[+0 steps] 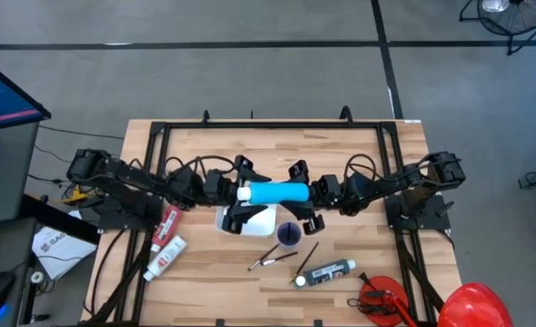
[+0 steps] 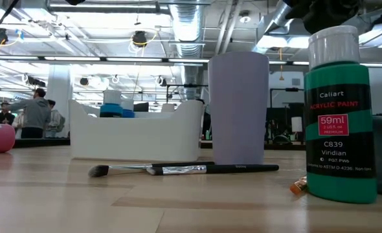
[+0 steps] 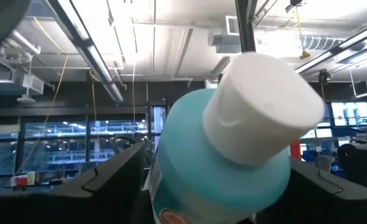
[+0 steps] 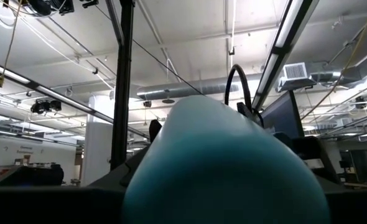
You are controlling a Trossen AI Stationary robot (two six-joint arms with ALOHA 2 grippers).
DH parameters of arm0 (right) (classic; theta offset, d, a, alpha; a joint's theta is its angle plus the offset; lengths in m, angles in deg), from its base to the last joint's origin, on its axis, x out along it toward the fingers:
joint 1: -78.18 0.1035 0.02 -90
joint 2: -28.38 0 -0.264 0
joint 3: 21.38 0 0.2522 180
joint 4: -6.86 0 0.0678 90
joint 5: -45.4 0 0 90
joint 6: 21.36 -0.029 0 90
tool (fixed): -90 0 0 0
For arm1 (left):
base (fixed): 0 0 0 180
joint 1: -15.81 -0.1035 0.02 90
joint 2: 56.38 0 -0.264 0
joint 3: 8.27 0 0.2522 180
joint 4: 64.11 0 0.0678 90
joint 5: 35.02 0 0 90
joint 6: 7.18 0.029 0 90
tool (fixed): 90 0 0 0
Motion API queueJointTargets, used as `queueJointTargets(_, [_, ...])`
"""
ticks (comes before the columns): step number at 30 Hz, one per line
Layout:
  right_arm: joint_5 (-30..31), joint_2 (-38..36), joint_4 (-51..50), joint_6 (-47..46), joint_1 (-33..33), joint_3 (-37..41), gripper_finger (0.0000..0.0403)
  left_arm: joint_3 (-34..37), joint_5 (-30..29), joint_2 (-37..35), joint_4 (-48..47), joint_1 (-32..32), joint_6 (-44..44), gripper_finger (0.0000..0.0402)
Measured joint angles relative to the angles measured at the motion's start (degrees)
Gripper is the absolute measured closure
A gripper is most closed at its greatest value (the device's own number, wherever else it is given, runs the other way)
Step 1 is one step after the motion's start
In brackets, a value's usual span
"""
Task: Pick & Place Paint Supplies
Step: Put the light blue paint bottle into the white bin
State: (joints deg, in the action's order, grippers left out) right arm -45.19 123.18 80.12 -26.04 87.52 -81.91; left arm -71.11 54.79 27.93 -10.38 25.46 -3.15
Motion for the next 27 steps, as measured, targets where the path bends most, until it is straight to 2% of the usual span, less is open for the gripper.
queueJointTargets(6, [0.67,0.0,0.0,0.17,0.0,0.0,0.0218,0.02,-0.42,0.15,-0.02,0.0,0.1,0.0133])
queueJointTargets(13, [1.3,0.09,-0.48,0.39,-0.13,0.0,0.0212,0.08,-1.05,0.15,0.2,-0.04,0.86,0.0211])
queueJointTargets(16, [1.34,0.03,-1.51,0.45,-0.28,0.0,0.0203,0.11,-1.12,0.15,0.22,-0.04,0.77,0.0232])
queueJointTargets(22, [0.67,-0.07,-3.35,0.37,-0.37,0.0,0.0186,0.14,-0.78,-0.24,-1.29,0.04,-0.19,0.0235])
queueJointTargets(27, [0.25,-0.02,-8.83,-0.77,-0.37,0.08,0.0177,0.17,-1.17,-3.68,-10.84,0.25,-0.73,0.024])
